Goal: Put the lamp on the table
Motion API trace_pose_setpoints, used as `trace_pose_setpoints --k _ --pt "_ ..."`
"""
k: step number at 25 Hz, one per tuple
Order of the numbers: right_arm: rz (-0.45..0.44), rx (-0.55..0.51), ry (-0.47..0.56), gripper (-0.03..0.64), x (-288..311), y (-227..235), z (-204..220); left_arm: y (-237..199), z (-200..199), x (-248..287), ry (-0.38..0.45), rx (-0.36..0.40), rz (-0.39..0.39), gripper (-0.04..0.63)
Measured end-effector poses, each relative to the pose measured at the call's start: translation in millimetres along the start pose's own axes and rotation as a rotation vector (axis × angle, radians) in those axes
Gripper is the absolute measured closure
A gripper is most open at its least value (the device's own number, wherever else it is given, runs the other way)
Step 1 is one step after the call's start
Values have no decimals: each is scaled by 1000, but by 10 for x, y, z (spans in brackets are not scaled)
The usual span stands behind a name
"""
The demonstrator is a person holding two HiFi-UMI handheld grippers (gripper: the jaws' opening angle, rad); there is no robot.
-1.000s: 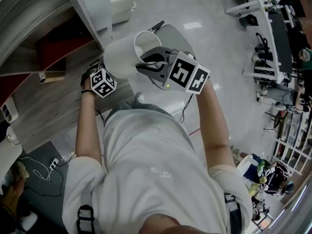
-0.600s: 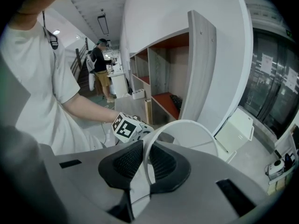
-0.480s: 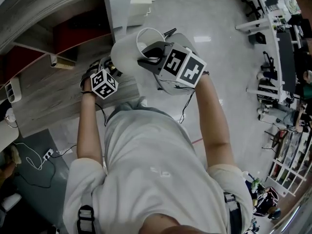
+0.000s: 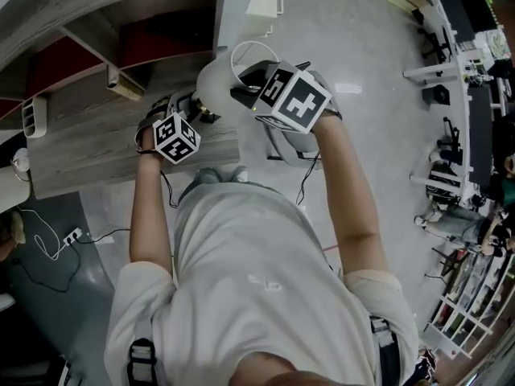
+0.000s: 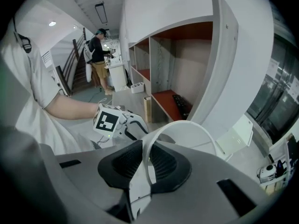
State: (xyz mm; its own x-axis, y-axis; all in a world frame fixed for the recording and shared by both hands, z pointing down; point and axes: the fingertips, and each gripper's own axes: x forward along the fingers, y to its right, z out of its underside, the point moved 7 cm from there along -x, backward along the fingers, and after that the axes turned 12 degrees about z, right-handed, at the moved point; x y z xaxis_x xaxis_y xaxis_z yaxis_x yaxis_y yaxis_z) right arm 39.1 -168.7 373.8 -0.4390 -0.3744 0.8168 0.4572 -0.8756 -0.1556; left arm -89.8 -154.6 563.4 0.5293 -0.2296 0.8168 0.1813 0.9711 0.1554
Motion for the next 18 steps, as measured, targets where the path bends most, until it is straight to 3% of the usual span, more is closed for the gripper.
trace_pose_setpoints --k 13,18 --pt "32 -110 -61 520 255 -225 -504 133 261 -451 -21 -68 -62 373" --pt "24 -218 -81 514 323 -356 -617 169 354 -575 -22 -83 -82 373"
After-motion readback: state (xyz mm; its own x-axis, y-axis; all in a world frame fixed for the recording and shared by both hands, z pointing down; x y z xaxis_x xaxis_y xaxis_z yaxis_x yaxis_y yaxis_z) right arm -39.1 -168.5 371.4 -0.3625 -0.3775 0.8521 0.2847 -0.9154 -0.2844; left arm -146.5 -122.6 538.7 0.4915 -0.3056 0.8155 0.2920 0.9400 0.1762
